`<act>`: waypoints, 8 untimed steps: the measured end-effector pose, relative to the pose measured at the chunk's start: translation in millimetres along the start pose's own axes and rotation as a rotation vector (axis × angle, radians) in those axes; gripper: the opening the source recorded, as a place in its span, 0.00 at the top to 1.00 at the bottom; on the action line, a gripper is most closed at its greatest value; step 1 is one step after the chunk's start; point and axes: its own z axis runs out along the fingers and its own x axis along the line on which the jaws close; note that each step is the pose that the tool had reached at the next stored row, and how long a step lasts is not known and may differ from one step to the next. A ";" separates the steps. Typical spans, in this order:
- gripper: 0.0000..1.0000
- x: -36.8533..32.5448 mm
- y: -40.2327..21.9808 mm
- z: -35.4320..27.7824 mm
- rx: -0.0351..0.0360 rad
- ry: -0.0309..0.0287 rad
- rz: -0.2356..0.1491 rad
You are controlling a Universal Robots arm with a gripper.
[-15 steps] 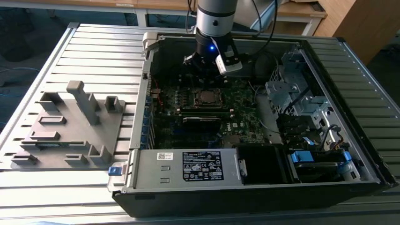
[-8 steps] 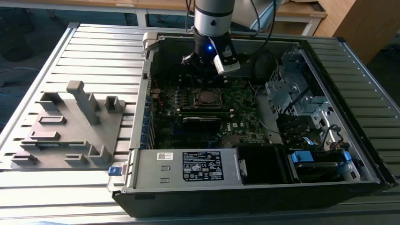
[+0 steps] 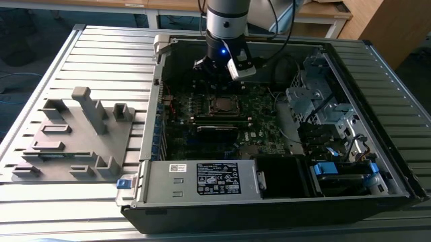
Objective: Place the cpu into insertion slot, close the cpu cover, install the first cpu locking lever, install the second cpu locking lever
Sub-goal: 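Install the first cpu locking lever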
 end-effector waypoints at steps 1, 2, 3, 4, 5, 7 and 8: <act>0.89 0.8 -0.1 0.0 0.0000 -0.0004 0.000; 0.89 1.5 -0.2 0.0 -0.0001 -0.0008 0.000; 0.89 2.3 -0.3 0.0 -0.0001 -0.0012 0.000; 0.89 3.1 -0.4 0.0 -0.0002 -0.0018 0.000; 0.89 3.8 -0.5 0.0 -0.0002 -0.0022 0.000; 0.89 5.2 -0.6 -0.1 -0.0003 -0.0029 0.000; 0.89 5.8 -0.7 -0.1 -0.0004 -0.0033 0.000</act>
